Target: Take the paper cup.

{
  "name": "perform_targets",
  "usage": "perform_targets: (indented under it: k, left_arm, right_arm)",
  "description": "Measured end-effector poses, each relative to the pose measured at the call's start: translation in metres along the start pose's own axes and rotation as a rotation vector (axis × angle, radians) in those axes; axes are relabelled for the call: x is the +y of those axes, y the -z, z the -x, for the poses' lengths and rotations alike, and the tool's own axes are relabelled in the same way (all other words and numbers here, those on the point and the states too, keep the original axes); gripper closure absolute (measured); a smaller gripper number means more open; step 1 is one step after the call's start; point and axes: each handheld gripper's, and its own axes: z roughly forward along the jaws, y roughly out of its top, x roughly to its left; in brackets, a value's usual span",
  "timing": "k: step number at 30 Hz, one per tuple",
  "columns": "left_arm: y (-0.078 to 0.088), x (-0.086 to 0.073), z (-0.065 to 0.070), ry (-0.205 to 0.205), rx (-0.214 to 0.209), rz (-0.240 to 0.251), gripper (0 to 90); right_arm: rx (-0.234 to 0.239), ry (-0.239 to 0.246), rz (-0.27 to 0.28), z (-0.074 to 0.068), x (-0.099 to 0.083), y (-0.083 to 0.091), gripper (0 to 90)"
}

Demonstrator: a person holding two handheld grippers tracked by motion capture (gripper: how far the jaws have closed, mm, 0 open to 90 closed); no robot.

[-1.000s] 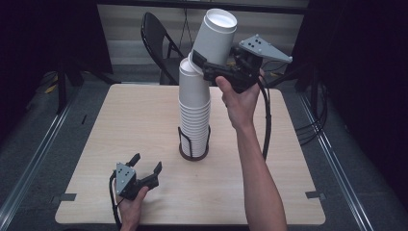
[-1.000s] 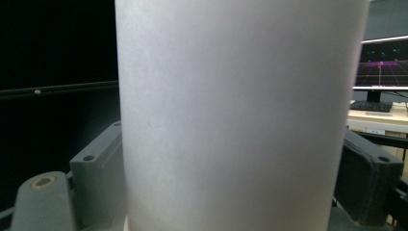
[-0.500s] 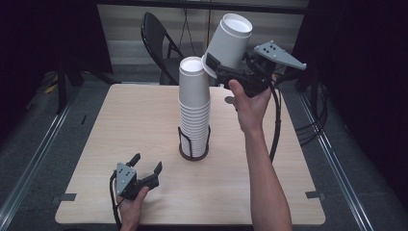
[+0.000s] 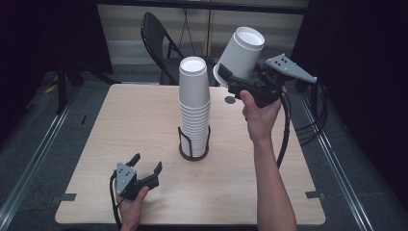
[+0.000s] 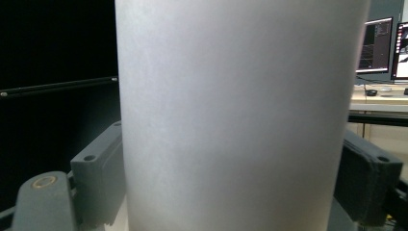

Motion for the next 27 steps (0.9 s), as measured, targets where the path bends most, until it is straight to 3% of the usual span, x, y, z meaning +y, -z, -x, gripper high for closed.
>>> perform_targets:
  k: [8, 13, 18, 21, 27]
  left_arm:
    - [0.0, 0.0, 0.0, 0.0, -0.007, -0.004, 16.3]
    - [0.0, 0.0, -0.002, 0.021, -0.005, -0.001, 16.0]
    - [-0.001, 0.001, 0.0, -0.001, -0.013, -0.018, 15.9]
    - [-0.002, 0.002, 0.001, 0.01, -0.053, -0.025, 15.7]
    - [0.0, 0.006, 0.003, 0.023, -0.077, -0.038, 16.0]
  right_arm:
    - [-0.012, -0.015, -0.04, 0.004, -0.024, 0.014, 13.5]
    - [-0.018, -0.037, -0.058, 0.009, -0.04, 0.022, 13.6]
    - [-0.02, -0.055, -0.083, 0.011, -0.057, 0.029, 13.6]
    - [-0.021, -0.079, -0.095, 0.011, -0.07, 0.035, 13.5]
    - [-0.008, -0.107, -0.119, 0.009, -0.091, 0.043, 13.5]
